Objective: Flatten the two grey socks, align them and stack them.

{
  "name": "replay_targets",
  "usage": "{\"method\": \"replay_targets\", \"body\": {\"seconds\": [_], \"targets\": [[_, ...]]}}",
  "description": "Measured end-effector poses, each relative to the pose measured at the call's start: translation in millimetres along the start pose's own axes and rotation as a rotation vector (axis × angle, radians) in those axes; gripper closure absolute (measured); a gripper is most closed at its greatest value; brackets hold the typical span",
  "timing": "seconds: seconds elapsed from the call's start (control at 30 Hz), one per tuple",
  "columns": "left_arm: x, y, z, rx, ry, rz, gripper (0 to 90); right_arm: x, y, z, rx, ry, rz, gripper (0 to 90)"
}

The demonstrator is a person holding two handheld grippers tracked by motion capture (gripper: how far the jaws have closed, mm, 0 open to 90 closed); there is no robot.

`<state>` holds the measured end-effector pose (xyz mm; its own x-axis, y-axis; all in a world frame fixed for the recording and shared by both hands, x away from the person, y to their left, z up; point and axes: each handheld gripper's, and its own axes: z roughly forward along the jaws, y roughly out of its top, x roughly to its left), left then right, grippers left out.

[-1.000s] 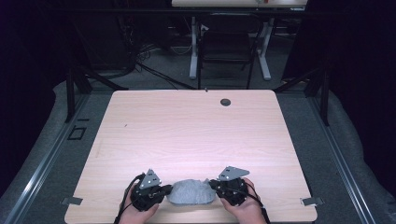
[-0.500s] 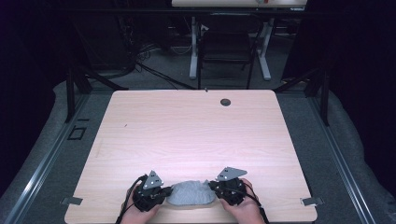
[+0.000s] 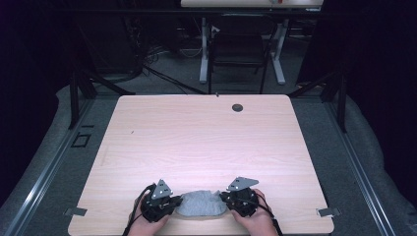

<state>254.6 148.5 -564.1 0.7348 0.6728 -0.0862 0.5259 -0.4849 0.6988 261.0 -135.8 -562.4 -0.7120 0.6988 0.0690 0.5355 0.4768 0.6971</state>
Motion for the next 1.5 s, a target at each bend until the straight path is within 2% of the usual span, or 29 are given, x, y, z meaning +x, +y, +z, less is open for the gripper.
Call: {"method": "replay_targets", "body": {"seconds": [0.17,0.27,0.33,0.37,0.4,0.43,0.47,0.57,0.6,0.7,0.8,0.9,1.17,1.33,1.5], "targets": [[0.4,0.1,1.2,0.006,-0.003,-0.003,82.8,0.2,-0.5,1.0,0.007,0.002,-0.001,83.4],[1.3,0.8,-0.8,-0.007,-0.002,-0.002,77.9,0.3,-1.1,0.8,0.008,0.008,0.005,78.8],[1.7,2.8,-5.9,-0.035,0.003,-0.003,75.1,0.0,-0.9,-2.4,0.000,0.000,-0.004,68.8],[1.7,2.8,-5.9,-0.035,0.003,-0.003,73.8,0.0,-0.9,-2.4,0.000,0.000,-0.004,68.8],[0.7,4.6,-10.2,-0.060,0.000,-0.009,72.6,-0.2,-0.5,-5.8,-0.025,0.001,-0.001,66.2],[0.7,4.6,-10.2,-0.060,0.000,-0.009,71.8,-0.2,-0.5,-5.8,-0.025,0.001,-0.001,66.2],[-0.8,7.2,-14.4,-0.079,-0.002,0.002,71.1,0.8,1.3,-10.8,-0.053,0.007,-0.003,65.1],[-3.8,9.0,-16.2,-0.091,-0.014,0.004,68.9,2.9,3.7,-15.1,-0.081,0.013,-0.013,64.7],[-7.6,9.4,-15.0,-0.090,-0.024,0.011,67.7,6.6,5.8,-16.0,-0.098,0.045,-0.028,63.2],[-11.8,8.6,-10.4,-0.076,-0.028,0.031,62.4,15.1,7.1,-10.4,-0.098,0.076,-0.069,57.3],[-14.0,7.9,-7.6,-0.069,-0.029,0.034,62.2,21.6,6.9,-3.0,-0.077,0.068,-0.119,55.4],[-15.7,6.5,-2.3,-0.050,-0.034,0.053,61.6,23.2,6.5,1.8,-0.063,0.064,-0.136,54.9],[-16.1,1.9,5.0,-0.013,-0.050,0.071,59.3,19.7,0.2,9.6,-0.025,0.064,-0.127,54.5],[-16.5,-1.5,9.4,0.013,-0.047,0.077,57.7,17.1,-5.3,13.5,-0.008,0.068,-0.093,54.4],[-14.8,-3.2,10.6,0.013,-0.057,0.058,58.1,14.9,-7.4,13.3,-0.011,0.076,-0.078,54.3]]}}
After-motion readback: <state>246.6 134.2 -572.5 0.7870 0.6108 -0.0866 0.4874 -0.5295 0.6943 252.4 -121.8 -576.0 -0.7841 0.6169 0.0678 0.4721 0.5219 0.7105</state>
